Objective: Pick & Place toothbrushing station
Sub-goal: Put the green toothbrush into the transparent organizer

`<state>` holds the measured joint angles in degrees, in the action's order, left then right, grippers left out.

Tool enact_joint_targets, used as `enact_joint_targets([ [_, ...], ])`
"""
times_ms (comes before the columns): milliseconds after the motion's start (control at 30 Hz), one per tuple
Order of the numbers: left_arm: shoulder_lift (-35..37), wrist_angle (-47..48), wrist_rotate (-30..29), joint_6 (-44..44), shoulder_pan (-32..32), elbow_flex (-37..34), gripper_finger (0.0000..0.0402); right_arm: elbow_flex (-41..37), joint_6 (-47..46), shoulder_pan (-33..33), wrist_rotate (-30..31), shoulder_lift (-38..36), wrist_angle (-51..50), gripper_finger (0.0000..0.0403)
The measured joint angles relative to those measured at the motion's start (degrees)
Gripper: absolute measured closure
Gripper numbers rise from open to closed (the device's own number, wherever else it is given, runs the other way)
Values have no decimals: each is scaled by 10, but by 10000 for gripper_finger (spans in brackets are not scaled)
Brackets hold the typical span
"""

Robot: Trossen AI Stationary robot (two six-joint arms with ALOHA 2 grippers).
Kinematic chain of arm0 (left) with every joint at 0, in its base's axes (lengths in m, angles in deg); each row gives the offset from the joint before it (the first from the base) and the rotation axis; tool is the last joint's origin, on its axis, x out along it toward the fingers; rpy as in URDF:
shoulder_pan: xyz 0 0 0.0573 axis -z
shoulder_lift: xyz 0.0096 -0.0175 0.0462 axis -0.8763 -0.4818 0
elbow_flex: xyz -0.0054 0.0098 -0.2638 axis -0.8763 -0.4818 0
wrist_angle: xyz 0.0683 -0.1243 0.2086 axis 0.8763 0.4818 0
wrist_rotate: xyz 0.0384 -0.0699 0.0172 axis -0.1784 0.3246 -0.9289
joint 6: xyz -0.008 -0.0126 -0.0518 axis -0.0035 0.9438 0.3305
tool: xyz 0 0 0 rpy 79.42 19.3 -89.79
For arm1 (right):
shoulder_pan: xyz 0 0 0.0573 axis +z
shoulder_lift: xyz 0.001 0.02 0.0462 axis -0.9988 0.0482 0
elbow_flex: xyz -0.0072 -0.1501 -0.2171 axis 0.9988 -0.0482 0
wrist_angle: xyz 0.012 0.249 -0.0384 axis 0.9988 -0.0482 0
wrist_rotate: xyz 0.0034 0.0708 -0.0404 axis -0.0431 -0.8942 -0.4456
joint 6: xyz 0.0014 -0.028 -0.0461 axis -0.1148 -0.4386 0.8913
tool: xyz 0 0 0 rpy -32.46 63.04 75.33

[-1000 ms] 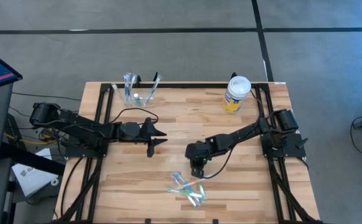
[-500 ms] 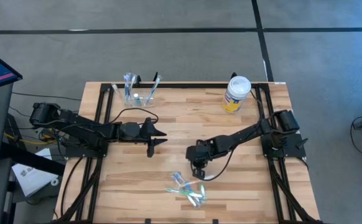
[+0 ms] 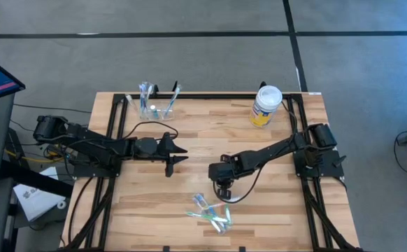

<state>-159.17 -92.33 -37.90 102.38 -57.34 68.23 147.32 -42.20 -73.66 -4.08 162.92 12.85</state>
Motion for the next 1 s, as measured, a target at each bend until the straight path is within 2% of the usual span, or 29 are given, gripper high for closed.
enact_joint_targets([
  [100, 0, 0, 0, 0, 0, 0, 285, 0, 0, 0, -11, 0, -12, 381],
  [333, 0, 0, 0, 0, 0, 0, 285, 0, 7, 2, -13, 0, -14, 303],
  [567, 0, 0, 0, 0, 0, 0, 285, 0, 9, 2, 3, 0, -14, 246],
  [733, 0, 0, 0, 0, 0, 0, 285, -9, 4, 1, 5, 0, -16, 237],
  [1000, 0, 0, 0, 0, 0, 0, 285, -38, -15, 2, 3, 0, 10, 257],
])
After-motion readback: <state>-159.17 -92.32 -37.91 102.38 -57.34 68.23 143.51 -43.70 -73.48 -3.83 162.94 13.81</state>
